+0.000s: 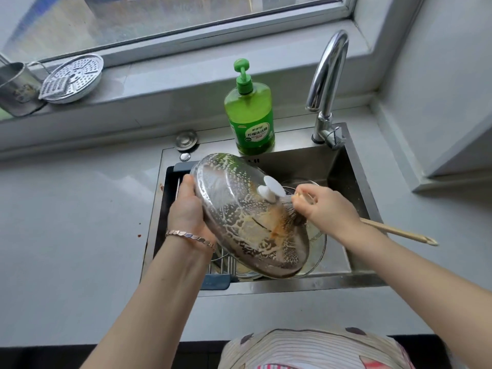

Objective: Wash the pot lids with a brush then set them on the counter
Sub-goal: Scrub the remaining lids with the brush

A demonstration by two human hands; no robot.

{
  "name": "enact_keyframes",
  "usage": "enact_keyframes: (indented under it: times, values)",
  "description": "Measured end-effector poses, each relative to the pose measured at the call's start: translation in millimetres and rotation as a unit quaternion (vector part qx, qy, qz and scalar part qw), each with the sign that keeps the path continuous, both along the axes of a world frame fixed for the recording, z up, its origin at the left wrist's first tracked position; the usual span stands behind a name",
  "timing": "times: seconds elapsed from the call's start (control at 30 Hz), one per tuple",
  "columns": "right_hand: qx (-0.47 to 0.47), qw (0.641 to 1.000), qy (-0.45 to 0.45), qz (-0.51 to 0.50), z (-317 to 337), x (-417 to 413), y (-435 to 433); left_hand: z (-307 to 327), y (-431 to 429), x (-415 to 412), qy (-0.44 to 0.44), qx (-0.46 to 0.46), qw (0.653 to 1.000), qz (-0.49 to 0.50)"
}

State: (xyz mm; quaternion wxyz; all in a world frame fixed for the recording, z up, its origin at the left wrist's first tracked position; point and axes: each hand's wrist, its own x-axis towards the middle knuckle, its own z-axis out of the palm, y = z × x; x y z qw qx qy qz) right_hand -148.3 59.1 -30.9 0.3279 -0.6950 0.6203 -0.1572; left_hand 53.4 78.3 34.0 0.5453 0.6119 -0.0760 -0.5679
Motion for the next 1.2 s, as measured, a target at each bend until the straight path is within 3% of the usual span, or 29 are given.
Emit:
enact_keyframes:
  times: [0.17,0.27,0.3,0.37,0.47,0.67,0.83,0.97,1.07,1.2]
  values:
    - [-0.062,0.991,-0.116,0.039,15.6,23.2,36.8,-6.5,-4.1,6.8,-0.003,0.003,1.0,0.023]
    - [0.044,0.997,-0.065,0.024,2.3,11.0,30.0,-12.4,-6.1,14.0,-0.025,0.014,0.999,0.026]
    - [0.099,0.994,-0.051,0.0,-3.2,4.6,25.4,-13.9,-6.7,16.1,-0.029,0.022,0.999,0.025]
    - [0.16,0.976,-0.117,-0.091,-7.6,-5.0,16.0,-16.4,-8.0,19.2,-0.035,0.039,0.998,0.018]
    - [0.131,0.944,-0.242,-0.184,4.5,-7.5,1.5,-22.1,-10.0,20.8,-0.039,0.053,0.998,-0.013]
    - [0.201,0.947,-0.249,-0.017,13.9,9.8,9.0,-25.6,-16.7,17.1,0.021,0.101,0.987,-0.123]
    - [0.121,0.951,-0.25,-0.134,5.6,21.0,11.5,-17.4,-13.0,13.6,0.106,0.045,0.983,-0.145]
    - [0.15,0.93,-0.245,-0.231,4.1,26.6,-0.5,-18.3,16.4,-12.5,0.016,0.02,0.976,-0.218]
    - [0.161,0.911,-0.274,-0.264,10.9,35.8,-7.9,-32.8,35.7,-37.0,0.011,0.022,0.994,-0.108]
    - [0.218,0.894,-0.36,-0.155,25.8,34.8,-6.7,-40.7,32.4,-32.0,0.099,0.021,0.995,0.021]
